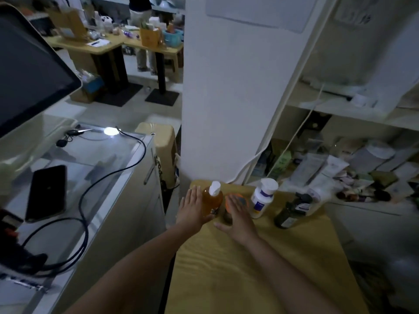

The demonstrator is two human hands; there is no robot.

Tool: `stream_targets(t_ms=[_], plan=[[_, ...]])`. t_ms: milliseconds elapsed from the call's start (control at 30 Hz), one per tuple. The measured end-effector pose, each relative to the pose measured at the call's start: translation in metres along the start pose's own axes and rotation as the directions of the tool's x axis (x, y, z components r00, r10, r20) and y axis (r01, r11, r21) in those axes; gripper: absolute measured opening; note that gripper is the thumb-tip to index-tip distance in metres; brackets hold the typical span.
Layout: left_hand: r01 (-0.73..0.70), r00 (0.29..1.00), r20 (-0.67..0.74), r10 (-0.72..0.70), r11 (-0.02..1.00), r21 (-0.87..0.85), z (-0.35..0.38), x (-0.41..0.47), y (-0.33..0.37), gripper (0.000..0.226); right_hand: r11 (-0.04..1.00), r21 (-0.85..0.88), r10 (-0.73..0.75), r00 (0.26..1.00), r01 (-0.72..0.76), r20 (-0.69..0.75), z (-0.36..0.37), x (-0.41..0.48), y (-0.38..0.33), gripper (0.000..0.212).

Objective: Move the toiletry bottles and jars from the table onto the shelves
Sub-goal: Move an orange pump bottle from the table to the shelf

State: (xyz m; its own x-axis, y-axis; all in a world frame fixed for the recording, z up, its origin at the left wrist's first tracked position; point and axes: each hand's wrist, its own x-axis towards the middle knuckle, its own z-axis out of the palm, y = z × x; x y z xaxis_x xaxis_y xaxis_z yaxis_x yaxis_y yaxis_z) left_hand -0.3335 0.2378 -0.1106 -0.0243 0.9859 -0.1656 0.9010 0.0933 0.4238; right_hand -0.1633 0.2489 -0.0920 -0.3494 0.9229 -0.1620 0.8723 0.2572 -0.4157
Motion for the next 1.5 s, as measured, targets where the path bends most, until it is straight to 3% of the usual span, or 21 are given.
stream_targets(t_ms=[200, 400, 833, 933, 1000, 1067, 1133, 1300, 1367, 1500], plan=[[-0.079, 0.996, 0.044, 0.082, 0.993, -0.085, 0.005, 0.058, -0.001, 0.103, 0.996, -0.083, -0.018, 0.999, 0.021, 0.040, -0.003, 0.068, 0.005, 0.098], [0.005, 0.993, 0.108, 0.042, 0.917, -0.398, 0.021, 0.078, -0.014, 0.099, 0.997, -0.047, -0.060, 0.991, 0.066, 0.120, -0.009, 0.081, 0.005, 0.093], [0.040, 0.994, 0.109, 0.018, 0.864, -0.502, -0.023, 0.045, -0.017, 0.082, 1.000, 0.008, -0.017, 0.979, 0.015, 0.202, -0.038, 0.047, -0.022, 0.097], [0.035, 0.993, 0.109, 0.035, 0.812, -0.583, -0.055, 0.028, -0.015, 0.066, 0.988, 0.145, 0.018, 0.985, -0.044, 0.174, -0.042, 0.029, -0.032, 0.106], [0.031, 0.991, 0.117, 0.060, 0.757, -0.652, -0.080, 0.014, -0.011, 0.059, 0.946, 0.315, 0.026, 0.984, -0.081, 0.177, -0.048, 0.015, -0.043, 0.109], [0.009, 0.987, 0.117, 0.109, 0.693, -0.721, -0.100, -0.001, -0.004, 0.063, 0.839, 0.524, 0.031, 0.975, -0.145, 0.220, -0.054, -0.004, -0.052, 0.108], [-0.013, 0.978, 0.123, 0.167, 0.641, -0.768, -0.115, -0.019, 0.007, 0.070, 0.725, 0.656, 0.038, 0.963, -0.209, 0.265, -0.056, -0.028, -0.054, 0.094], [-0.057, 0.935, 0.159, 0.317, 0.576, -0.815, -0.124, -0.062, 0.056, 0.073, 0.468, 0.855, 0.110, 0.974, -0.226, 0.197, -0.053, -0.101, -0.035, 0.073], [-0.080, 0.905, 0.184, 0.382, 0.580, -0.811, -0.118, -0.078, 0.083, 0.072, 0.427, 0.886, 0.134, 0.982, -0.181, 0.136, -0.058, -0.135, -0.024, 0.065], [-0.133, 0.835, 0.210, 0.508, 0.557, -0.819, -0.106, -0.115, 0.152, 0.056, 0.407, 0.909, 0.237, 0.971, -0.090, -0.010, -0.079, -0.208, -0.001, 0.088]])
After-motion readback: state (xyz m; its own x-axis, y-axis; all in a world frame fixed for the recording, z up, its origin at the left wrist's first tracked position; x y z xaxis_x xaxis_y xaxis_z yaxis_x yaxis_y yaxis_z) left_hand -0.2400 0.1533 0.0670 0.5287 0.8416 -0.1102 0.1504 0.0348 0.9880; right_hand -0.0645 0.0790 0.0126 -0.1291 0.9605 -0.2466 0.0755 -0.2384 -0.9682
